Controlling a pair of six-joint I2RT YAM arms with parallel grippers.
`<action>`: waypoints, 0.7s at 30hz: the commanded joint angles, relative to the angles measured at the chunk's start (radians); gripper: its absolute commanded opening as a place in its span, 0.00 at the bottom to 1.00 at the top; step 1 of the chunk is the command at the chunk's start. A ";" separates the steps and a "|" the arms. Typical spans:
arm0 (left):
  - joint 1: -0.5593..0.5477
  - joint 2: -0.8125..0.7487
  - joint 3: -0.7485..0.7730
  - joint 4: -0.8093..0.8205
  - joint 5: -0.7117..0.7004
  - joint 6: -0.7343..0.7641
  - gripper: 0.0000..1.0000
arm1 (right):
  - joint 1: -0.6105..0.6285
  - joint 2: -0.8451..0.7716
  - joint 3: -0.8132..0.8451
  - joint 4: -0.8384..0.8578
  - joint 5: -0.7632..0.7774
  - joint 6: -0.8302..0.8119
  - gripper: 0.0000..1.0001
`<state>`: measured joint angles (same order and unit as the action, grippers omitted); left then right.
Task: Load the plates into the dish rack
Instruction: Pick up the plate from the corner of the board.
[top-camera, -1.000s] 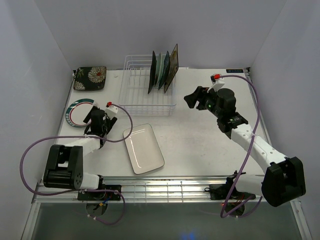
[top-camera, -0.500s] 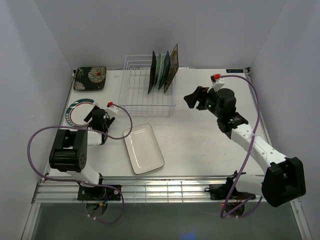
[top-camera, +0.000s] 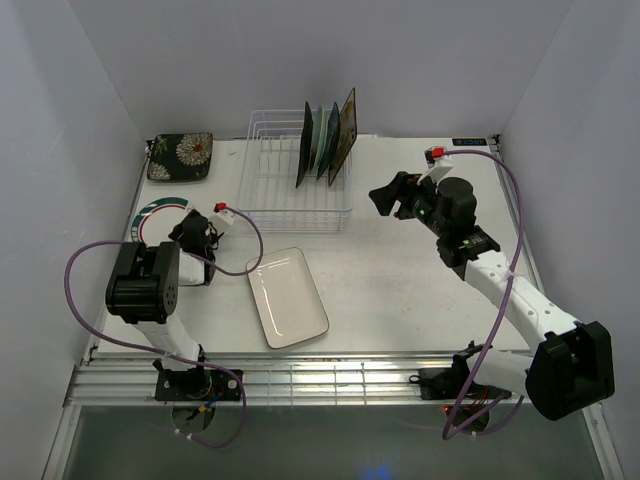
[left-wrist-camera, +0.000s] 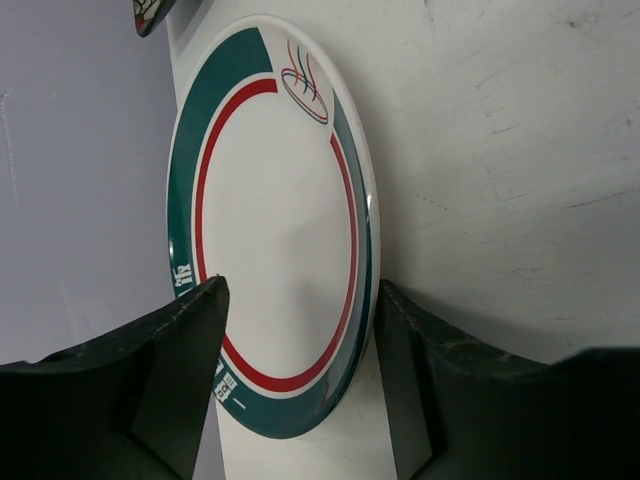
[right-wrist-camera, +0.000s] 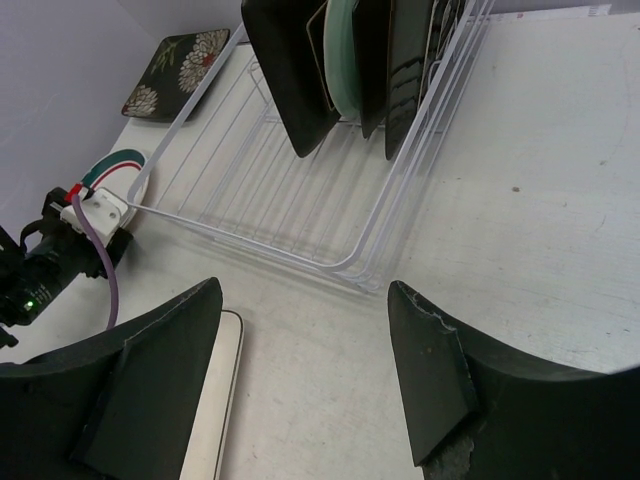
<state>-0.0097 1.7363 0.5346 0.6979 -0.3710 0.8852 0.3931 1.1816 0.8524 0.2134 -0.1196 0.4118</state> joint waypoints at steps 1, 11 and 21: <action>0.007 0.029 0.013 -0.020 0.015 0.023 0.68 | 0.000 -0.027 -0.016 0.034 -0.008 -0.005 0.73; 0.047 0.138 0.073 -0.018 0.004 0.066 0.43 | 0.000 -0.027 -0.012 0.026 -0.002 -0.007 0.73; 0.043 0.051 0.047 -0.035 0.024 0.051 0.00 | 0.000 -0.031 -0.013 0.027 0.003 -0.005 0.73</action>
<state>0.0311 1.8526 0.6010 0.7063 -0.3733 0.9661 0.3931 1.1717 0.8391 0.2111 -0.1158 0.4114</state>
